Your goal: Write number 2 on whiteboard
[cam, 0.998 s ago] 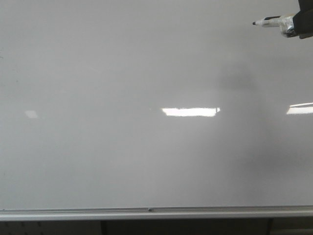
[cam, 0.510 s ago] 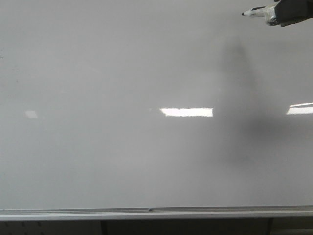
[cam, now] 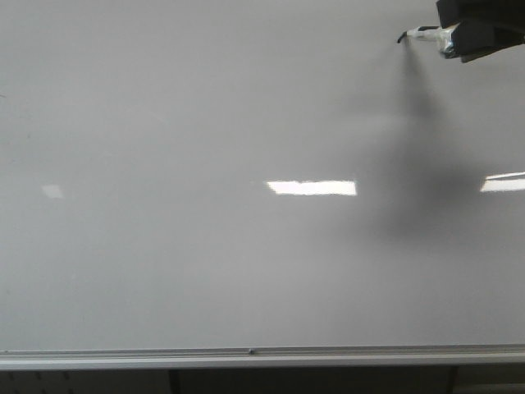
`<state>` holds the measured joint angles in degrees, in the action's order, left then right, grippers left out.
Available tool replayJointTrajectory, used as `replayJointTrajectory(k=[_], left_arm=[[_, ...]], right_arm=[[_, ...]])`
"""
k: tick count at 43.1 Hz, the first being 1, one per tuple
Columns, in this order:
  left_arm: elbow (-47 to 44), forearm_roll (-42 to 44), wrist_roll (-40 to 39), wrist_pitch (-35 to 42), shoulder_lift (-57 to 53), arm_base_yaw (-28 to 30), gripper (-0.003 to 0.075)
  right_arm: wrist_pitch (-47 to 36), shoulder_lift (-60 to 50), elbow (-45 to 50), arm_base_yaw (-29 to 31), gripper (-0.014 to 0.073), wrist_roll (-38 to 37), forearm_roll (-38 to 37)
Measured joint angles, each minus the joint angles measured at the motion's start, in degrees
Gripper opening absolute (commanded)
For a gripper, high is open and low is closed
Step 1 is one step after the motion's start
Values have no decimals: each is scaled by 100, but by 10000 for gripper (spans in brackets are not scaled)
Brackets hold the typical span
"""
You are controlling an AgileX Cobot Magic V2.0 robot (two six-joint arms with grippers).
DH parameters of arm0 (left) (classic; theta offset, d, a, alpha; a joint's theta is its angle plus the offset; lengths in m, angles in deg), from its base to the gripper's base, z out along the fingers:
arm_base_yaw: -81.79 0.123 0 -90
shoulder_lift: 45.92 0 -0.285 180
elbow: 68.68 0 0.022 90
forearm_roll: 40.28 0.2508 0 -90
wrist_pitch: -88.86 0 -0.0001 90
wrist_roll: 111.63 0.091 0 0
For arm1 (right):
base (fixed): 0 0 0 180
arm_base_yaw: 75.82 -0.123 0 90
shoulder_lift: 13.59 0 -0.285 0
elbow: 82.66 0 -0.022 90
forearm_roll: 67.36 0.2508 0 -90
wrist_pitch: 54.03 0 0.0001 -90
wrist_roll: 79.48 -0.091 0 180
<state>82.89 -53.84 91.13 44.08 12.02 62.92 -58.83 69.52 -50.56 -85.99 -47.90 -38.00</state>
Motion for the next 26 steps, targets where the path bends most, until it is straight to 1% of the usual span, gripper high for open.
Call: replayJointTrajectory(k=[6, 12, 16, 22, 26], left_arm=[[0, 0, 0, 0, 0, 0, 525], [0, 0, 0, 0, 0, 0, 525], [0, 0, 0, 0, 0, 0, 525], [0, 0, 0, 0, 0, 0, 525], [0, 0, 0, 0, 0, 0, 525]], right_arm=[[441, 0, -22, 383, -80, 6, 0], [983, 33, -22, 493, -80, 6, 0], [1161, 143, -22, 359, -80, 6, 0], [1195, 415, -62, 19, -80, 6, 0], [1229, 564, -160, -98, -80, 6, 0]])
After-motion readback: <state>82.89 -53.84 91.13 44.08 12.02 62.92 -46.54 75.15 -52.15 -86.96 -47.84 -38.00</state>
